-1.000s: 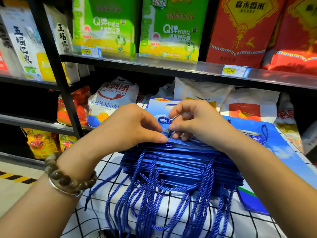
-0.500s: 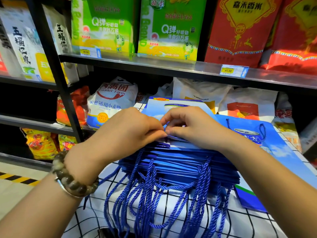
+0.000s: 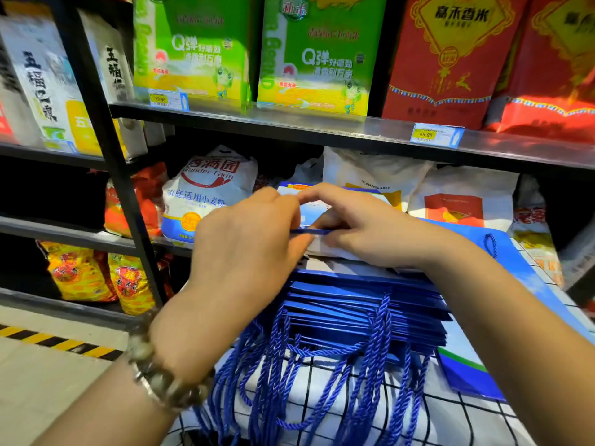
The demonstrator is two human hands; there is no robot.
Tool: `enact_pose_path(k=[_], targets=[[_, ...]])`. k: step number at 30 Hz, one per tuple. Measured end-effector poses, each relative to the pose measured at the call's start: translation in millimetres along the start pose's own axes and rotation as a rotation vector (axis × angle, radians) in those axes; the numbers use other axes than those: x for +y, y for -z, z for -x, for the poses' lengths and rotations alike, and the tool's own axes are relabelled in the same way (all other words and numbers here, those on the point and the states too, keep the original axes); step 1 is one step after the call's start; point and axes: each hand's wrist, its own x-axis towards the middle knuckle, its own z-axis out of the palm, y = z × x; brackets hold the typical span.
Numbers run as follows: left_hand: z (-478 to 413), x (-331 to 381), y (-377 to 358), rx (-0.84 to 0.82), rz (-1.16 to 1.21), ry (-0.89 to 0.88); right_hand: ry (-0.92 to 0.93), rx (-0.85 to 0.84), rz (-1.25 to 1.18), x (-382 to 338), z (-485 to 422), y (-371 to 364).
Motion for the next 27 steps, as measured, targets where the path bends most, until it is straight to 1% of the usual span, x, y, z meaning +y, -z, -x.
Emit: enact_pose_path(k=[1, 3, 5, 6, 8, 10, 14, 16, 18, 20, 23, 27], targets=[[-1.1, 3.8, 3.1, 0.0, -0.039, 0.0, 0.004, 0.003, -0.011, -0.4, -0.8, 1.2], [-3.2, 4.8, 1.0, -0.127, -0.164, 0.055, 0.005, -0.011, -0.025, -2.1, -2.5, -0.2], [-5.6, 7.7, -3.4, -0.241, -0.284, 0.048, 0.02, -0.017, -0.016, -3.6, -4.7, -5.6], [-6.9, 9.0, -4.9, -0.268, -0.311, 0.023, 0.024, 0.002, -0.01, -4.3, -5.5, -7.8], [-5.6, 8.1, -8.4, -0.272, -0.289, -0.03, 0.026, 0.053, -0.01, -3.9, -6.2, -9.9], [-2.3, 3.4, -7.5, -0.284, -0.226, -0.072, 0.026, 0.082, 0.02, -2.3, -5.3, -9.9], [4.1, -8.7, -1.5, -0.334, 0.016, -0.068, 0.003, 0.108, 0.075, 6.4, -1.8, -10.6], [4.3, -14.3, -1.0, -0.283, 0.121, -0.014, 0.018, 0.137, 0.059, 8.3, -0.4, -11.5], [2.0, -17.9, -1.8, -0.222, 0.254, 0.091, 0.044, 0.207, 0.022, 8.8, 2.4, -12.6], [-5.3, -18.7, -6.9, -0.212, 0.325, 0.178, 0.065, 0.268, 0.01, 8.0, 5.2, -14.1], [-21.5, -13.3, -19.6, -0.338, 0.343, 0.187, 0.064, 0.305, -0.002, 8.5, 6.3, -18.2], [-37.2, -12.5, -33.0, -0.443, 0.603, 0.255, 0.051, 0.288, -0.052, 9.2, 10.2, -17.7]])
